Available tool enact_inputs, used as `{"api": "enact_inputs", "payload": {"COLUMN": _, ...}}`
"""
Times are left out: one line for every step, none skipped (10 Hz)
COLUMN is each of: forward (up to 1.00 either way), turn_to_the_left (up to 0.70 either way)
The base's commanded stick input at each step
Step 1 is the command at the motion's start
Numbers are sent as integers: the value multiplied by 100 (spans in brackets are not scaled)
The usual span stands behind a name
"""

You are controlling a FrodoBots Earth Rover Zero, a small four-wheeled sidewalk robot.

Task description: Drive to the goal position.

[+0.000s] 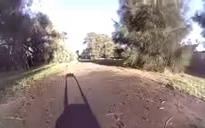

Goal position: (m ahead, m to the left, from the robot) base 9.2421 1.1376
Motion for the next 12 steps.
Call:
{"api": "enact_inputs", "payload": {"forward": 100, "turn_to_the_left": 15}}
{"api": "enact_inputs", "payload": {"forward": 100, "turn_to_the_left": 1}}
{"api": "enact_inputs", "payload": {"forward": 100, "turn_to_the_left": 0}}
{"api": "enact_inputs", "payload": {"forward": 100, "turn_to_the_left": 0}}
{"api": "enact_inputs", "payload": {"forward": 100, "turn_to_the_left": 0}}
{"api": "enact_inputs", "payload": {"forward": 100, "turn_to_the_left": 0}}
{"api": "enact_inputs", "payload": {"forward": 100, "turn_to_the_left": 0}}
{"api": "enact_inputs", "payload": {"forward": 100, "turn_to_the_left": 0}}
{"api": "enact_inputs", "payload": {"forward": 100, "turn_to_the_left": 0}}
{"api": "enact_inputs", "payload": {"forward": 100, "turn_to_the_left": 0}}
{"api": "enact_inputs", "payload": {"forward": 100, "turn_to_the_left": 0}}
{"api": "enact_inputs", "payload": {"forward": 100, "turn_to_the_left": 0}}
